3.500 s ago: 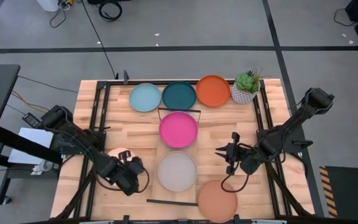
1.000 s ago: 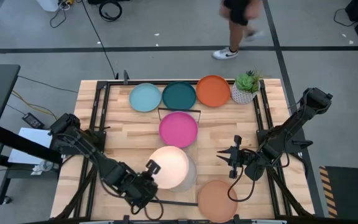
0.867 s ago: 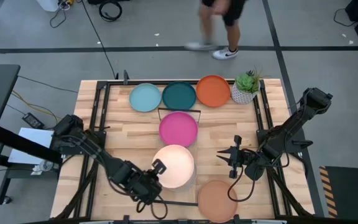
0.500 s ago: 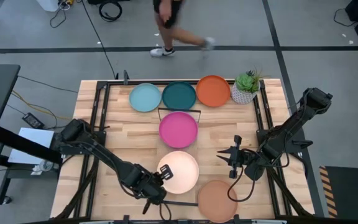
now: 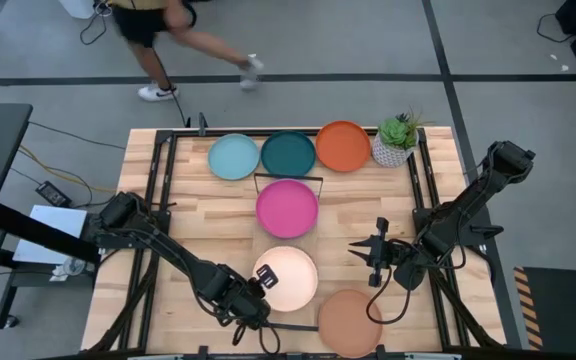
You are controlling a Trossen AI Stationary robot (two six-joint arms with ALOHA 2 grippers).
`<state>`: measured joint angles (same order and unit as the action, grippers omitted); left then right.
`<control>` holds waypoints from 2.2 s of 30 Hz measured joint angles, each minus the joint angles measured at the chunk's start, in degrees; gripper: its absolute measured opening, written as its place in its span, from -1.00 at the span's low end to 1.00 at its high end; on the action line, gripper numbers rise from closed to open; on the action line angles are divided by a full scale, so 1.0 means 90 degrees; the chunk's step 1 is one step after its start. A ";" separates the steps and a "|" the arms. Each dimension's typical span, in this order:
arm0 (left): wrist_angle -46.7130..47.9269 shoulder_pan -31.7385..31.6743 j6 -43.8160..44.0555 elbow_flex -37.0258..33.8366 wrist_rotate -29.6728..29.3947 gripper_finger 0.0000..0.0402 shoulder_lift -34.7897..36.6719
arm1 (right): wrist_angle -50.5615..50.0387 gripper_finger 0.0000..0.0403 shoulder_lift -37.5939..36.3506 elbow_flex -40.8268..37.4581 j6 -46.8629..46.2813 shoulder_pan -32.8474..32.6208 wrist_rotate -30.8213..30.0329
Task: Place and stack plates onto a shelf
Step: Stack the light blue plate on top of the light orange plate on the shelf
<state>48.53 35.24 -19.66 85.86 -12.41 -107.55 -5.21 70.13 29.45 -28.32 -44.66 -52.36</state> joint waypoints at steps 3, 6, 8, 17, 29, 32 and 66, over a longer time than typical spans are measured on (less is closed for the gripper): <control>0.0000 -0.0041 0.0295 -0.0005 -0.0011 -0.43 0.0002 | -0.0001 -0.61 0.0000 0.0000 0.0000 0.0000 0.0000; 0.0096 -0.0127 0.0611 -0.0005 -0.0020 -0.30 0.0037 | 0.0002 -0.61 0.0000 0.0000 0.0000 0.0000 0.0000; 0.0242 -0.0171 0.0763 -0.0005 0.0026 -0.24 0.0119 | -0.0001 -0.61 0.0000 0.0000 0.0000 0.0000 0.0000; 0.0970 -0.0420 0.1423 -0.0016 0.0162 -0.34 0.0479 | 0.0022 -0.61 0.0000 0.0000 0.0002 0.0000 0.0000; -0.0514 -0.0481 0.1467 -0.2454 -0.0543 -0.64 0.2357 | 0.0046 -0.61 0.0000 0.0000 0.0010 0.0000 0.0000; -0.0876 -0.0592 0.1483 -0.3093 -0.0896 -0.70 0.3000 | 0.0048 -0.61 -0.0002 0.0000 0.0005 0.0000 -0.0002; -0.2771 -0.7286 -0.1074 -0.5350 0.0361 -0.37 0.3551 | 0.0099 -0.61 -0.0002 0.0000 0.0099 0.0187 -0.0386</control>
<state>23.59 -30.33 -29.32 37.71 -9.17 -75.59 -4.32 70.11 29.45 -27.42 -42.98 -55.83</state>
